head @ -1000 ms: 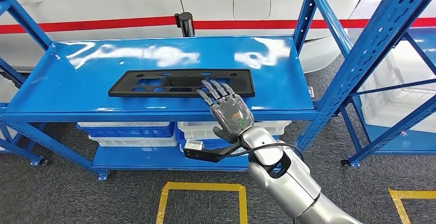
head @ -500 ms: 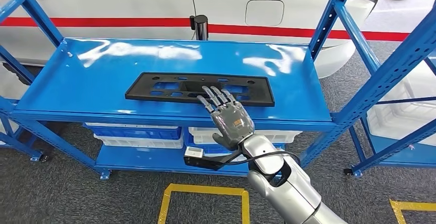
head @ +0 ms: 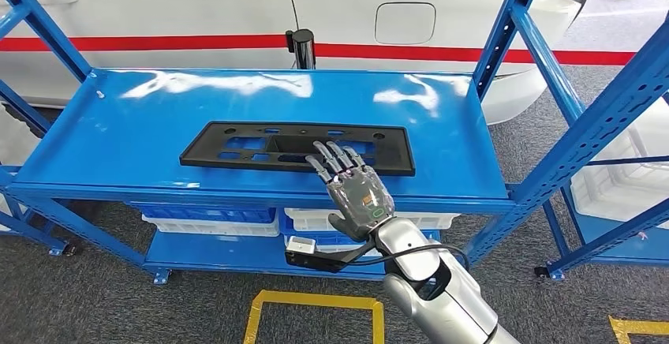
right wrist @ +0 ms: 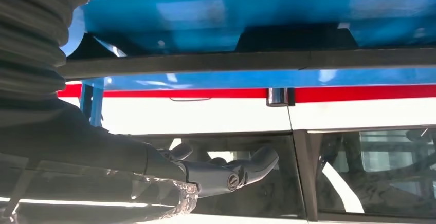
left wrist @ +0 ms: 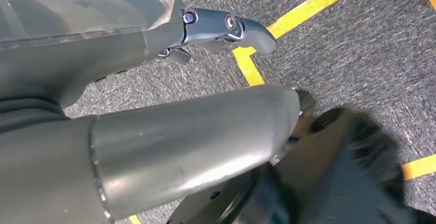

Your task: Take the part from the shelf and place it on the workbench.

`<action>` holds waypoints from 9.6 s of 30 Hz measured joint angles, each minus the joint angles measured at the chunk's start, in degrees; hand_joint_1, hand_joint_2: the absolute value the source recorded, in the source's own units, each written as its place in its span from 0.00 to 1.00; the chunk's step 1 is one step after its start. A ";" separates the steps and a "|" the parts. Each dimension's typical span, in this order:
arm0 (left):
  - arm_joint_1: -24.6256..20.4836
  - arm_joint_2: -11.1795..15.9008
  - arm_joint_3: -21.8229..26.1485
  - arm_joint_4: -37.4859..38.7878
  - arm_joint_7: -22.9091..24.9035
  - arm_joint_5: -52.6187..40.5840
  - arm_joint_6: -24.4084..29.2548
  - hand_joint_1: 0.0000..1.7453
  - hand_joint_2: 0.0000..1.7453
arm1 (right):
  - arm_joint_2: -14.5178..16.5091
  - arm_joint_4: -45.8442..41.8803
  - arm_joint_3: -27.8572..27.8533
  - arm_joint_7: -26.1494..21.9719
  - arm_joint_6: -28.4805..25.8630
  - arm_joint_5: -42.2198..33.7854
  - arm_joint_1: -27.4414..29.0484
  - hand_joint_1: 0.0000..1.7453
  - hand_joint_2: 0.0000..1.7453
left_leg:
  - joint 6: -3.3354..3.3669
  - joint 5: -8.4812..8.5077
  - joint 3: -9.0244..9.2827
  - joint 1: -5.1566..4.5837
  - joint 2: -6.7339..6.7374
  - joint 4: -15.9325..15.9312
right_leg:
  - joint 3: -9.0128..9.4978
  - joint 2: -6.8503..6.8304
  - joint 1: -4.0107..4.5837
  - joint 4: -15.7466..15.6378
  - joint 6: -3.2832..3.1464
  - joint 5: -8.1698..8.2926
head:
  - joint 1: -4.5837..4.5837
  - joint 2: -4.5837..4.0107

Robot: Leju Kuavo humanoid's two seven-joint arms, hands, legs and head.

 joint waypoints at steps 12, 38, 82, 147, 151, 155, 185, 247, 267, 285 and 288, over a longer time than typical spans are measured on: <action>0.18 0.12 1.31 -0.05 -1.15 0.84 -0.06 0.00 0.00 | 1.32 0.02 0.07 -1.05 0.87 -0.01 -1.51 0.00 1.00 | 2.54 9.16 5.95 -0.20 0.26 -15.29 | 0.59 -0.03 0.29 2.99 2.67 -3.61 | 0.15 0.00; -0.78 -0.49 4.25 -0.62 1.65 -1.56 -0.71 0.00 0.00 | 1.57 4.21 -0.78 -0.09 1.79 0.97 -3.18 0.00 1.00 | -0.40 9.90 4.69 0.85 0.23 -14.43 | 3.93 0.16 -0.21 -0.93 2.18 -2.82 | -0.02 0.00; -0.19 -3.17 11.13 -2.16 3.58 -9.74 -0.64 0.00 0.00 | 0.19 8.91 -2.55 7.68 7.54 7.04 -3.22 1.00 1.00 | 2.53 8.94 6.38 -1.04 -0.46 -14.78 | 5.80 0.07 -0.16 -2.36 3.62 -3.22 | 0.25 0.00; 0.19 -5.10 21.41 0.95 -4.01 -11.23 -0.64 0.00 0.00 | 0.94 -20.94 -15.23 -26.62 2.16 -73.11 4.50 1.00 1.00 | 2.48 8.91 6.05 -0.98 -0.50 -14.79 | 5.45 0.04 -0.09 -2.35 3.61 -3.26 | 0.25 0.00; 0.19 -5.04 21.45 1.03 -5.11 -11.37 -0.63 0.00 1.00 | 0.80 -20.48 -14.97 -25.41 2.08 -73.02 3.92 1.00 1.00 | 2.49 8.91 6.05 -0.98 -0.50 -14.79 | 5.53 0.04 -0.08 -2.35 3.62 -3.26 | 0.25 0.00; 0.22 -4.69 21.45 1.20 -5.28 -11.41 -0.63 0.00 1.00 | 0.65 -20.03 -14.20 -24.52 1.71 -72.97 2.79 1.00 1.00 | 2.49 8.91 6.05 -0.98 -0.50 -14.79 | 5.53 0.04 -0.08 -2.35 3.62 -3.26 | 0.25 0.00; -0.03 -4.36 21.88 2.05 -4.03 -10.15 -0.63 0.00 1.00 | -0.33 -19.21 -10.03 -22.80 0.11 -71.24 0.56 1.00 1.00 | 4.43 9.53 6.11 -1.34 -0.14 -15.42 | -2.38 0.01 -0.40 13.69 4.53 -8.75 | 0.40 0.00; -1.84 -5.44 20.83 0.90 -2.39 -12.80 -0.65 0.00 1.00 | 3.39 -22.52 -18.19 -27.52 3.26 -63.53 10.75 1.00 1.00 | 2.89 11.87 3.28 -0.25 0.89 -16.03 | -1.68 -0.17 -0.07 13.37 4.08 -5.98 | 0.88 0.00; -1.50 -4.86 20.75 0.53 -3.69 -13.80 -0.83 0.00 1.00 | 3.48 -22.53 -18.35 -27.83 3.32 -61.19 11.93 1.00 1.00 | 1.54 7.60 7.06 -0.90 3.93 -14.11 | 5.52 -5.57 0.92 -1.30 0.92 -3.97 | 0.43 0.00; -0.91 -5.14 20.80 0.42 -4.03 -13.80 -0.72 0.00 1.00 | 3.05 -22.54 -18.47 -28.32 3.32 -60.86 12.71 1.00 1.00 | 0.84 9.77 3.43 -0.01 -4.21 -13.38 | 4.04 1.06 -0.59 0.12 2.12 -3.71 | 0.61 0.00; -0.89 -5.17 20.79 0.42 -4.07 -13.85 -0.98 0.00 1.00 | 3.06 -22.56 -18.49 -28.47 3.32 -60.76 12.88 1.00 1.00 | 0.24 4.76 -0.47 0.16 -0.50 -4.69 | 3.82 -0.47 -0.34 0.04 1.25 -3.46 | 0.27 0.00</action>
